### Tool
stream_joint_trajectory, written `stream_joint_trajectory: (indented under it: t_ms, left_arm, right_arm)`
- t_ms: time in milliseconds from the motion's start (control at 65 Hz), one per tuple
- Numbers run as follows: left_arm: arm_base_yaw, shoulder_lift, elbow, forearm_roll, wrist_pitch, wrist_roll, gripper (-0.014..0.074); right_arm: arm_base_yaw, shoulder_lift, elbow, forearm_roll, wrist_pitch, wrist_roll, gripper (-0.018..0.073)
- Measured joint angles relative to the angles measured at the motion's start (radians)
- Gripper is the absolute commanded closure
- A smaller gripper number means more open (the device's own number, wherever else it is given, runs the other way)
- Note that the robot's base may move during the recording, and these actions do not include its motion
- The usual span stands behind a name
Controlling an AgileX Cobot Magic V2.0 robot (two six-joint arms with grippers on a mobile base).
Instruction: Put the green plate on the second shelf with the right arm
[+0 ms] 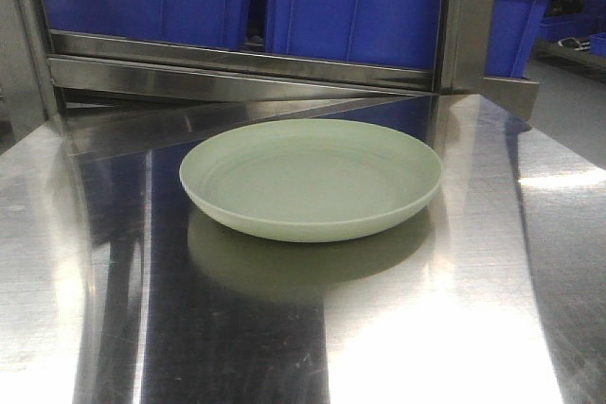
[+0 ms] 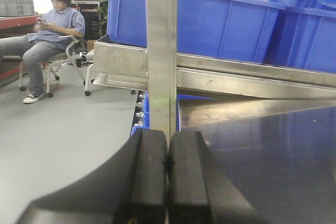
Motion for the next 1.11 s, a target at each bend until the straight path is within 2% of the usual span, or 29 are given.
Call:
stream_joint_trajectory:
  t_ms: [200, 446, 554, 677, 800, 877, 1000, 1108]
  left_arm:
    - [0.0, 0.0, 0.0, 0.0, 0.0, 0.0, 0.0466]
    - [0.0, 0.0, 0.0, 0.0, 0.0, 0.0, 0.0466]
    - [0.0, 0.0, 0.0, 0.0, 0.0, 0.0, 0.0466]
    - [0.0, 0.0, 0.0, 0.0, 0.0, 0.0, 0.0466]
    - [0.0, 0.0, 0.0, 0.0, 0.0, 0.0, 0.0466]
    - [0.0, 0.0, 0.0, 0.0, 0.0, 0.0, 0.0466]
    - [0.0, 0.0, 0.0, 0.0, 0.0, 0.0, 0.0466]
    - [0.0, 0.0, 0.0, 0.0, 0.0, 0.0, 0.0466]
  right_arm:
    - [0.0, 0.0, 0.0, 0.0, -0.045, 0.0, 0.0513]
    - [0.0, 0.0, -0.003, 0.0, -0.393, 0.015, 0.0513]
    - [0.0, 0.0, -0.059, -0.014, -0.414, 0.09, 0.0513]
    - [0.0, 0.0, -0.239, -0.086, -0.393, 0.17, 0.0513]
    - [0.0, 0.066, -0.538, -0.126, -0.244, 0.25, 0.0513]
    - [0.0, 0.181, -0.762, -0.13, -0.089, 0.295, 0.0513]
    - [0.0, 0.426, -1.051, -0.098, 0.241, 0.325, 0.0513]
    - [0.0, 0.648, -1.254, 0.004, 0.551, 0.31, 0.0513]
